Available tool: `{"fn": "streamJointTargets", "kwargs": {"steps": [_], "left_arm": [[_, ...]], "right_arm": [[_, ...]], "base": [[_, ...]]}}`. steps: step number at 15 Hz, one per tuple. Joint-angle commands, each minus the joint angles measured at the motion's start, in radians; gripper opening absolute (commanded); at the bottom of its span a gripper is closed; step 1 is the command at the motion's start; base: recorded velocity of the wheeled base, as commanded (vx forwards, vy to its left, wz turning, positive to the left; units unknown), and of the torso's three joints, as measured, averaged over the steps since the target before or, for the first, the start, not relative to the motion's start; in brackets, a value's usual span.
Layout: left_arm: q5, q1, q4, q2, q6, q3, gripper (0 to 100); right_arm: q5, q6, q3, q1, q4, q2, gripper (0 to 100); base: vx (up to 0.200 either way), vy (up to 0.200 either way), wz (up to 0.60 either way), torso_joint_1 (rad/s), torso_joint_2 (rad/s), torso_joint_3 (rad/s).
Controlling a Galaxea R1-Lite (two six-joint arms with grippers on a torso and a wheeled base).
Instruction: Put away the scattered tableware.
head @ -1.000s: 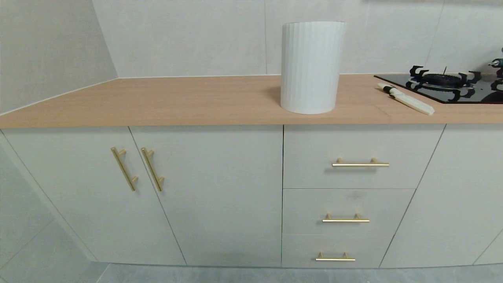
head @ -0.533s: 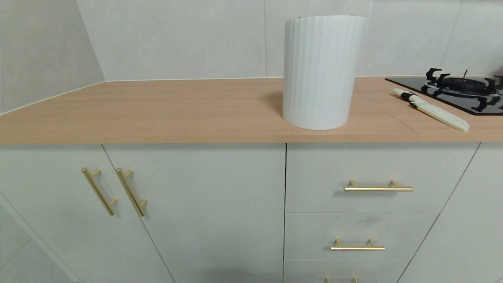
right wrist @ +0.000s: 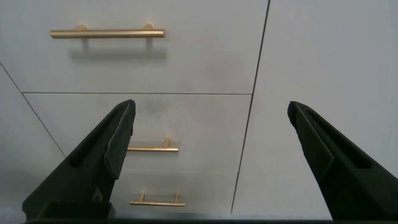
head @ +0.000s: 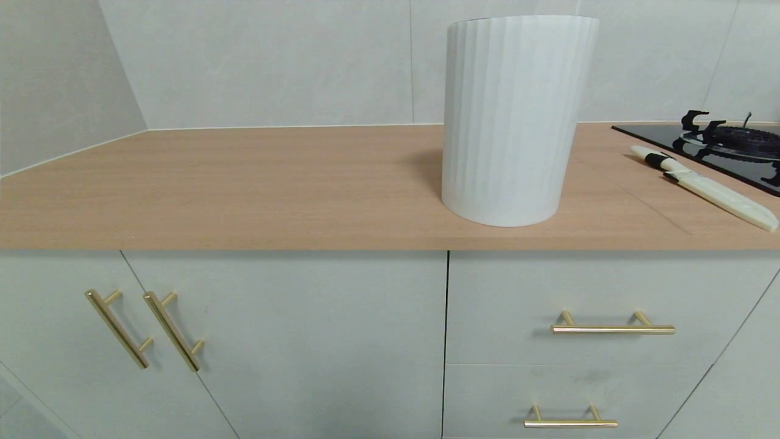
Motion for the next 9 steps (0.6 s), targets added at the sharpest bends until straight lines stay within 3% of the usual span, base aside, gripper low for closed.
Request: {"fn": "streamJointTargets", "kwargs": {"steps": [1, 2, 4, 9], "left_arm": [[0.0, 0.0, 0.0, 0.002, 0.0, 0.0, 100], [0.0, 0.0, 0.0, 0.002, 0.0, 0.0, 100], [0.0, 0.0, 0.0, 0.002, 0.0, 0.0, 100], [0.0, 0.0, 0.0, 0.002, 0.0, 0.0, 100]], "right_arm": [[0.001, 0.0, 0.0, 0.0, 0.0, 0.002, 100], [0.001, 0.0, 0.0, 0.0, 0.0, 0.002, 100], [0.001, -0.002, 0.0, 0.0, 0.0, 0.002, 100], [0.001, -0.002, 0.0, 0.0, 0.0, 0.002, 100]], "base": [[0.0, 0.0, 0.0, 0.0, 0.0, 0.0], [0.0, 0.0, 0.0, 0.0, 0.0, 0.0], [0.0, 0.0, -0.6, 0.0, 0.0, 0.005], [0.0, 0.0, 0.0, 0.0, 0.0, 0.0]]}}
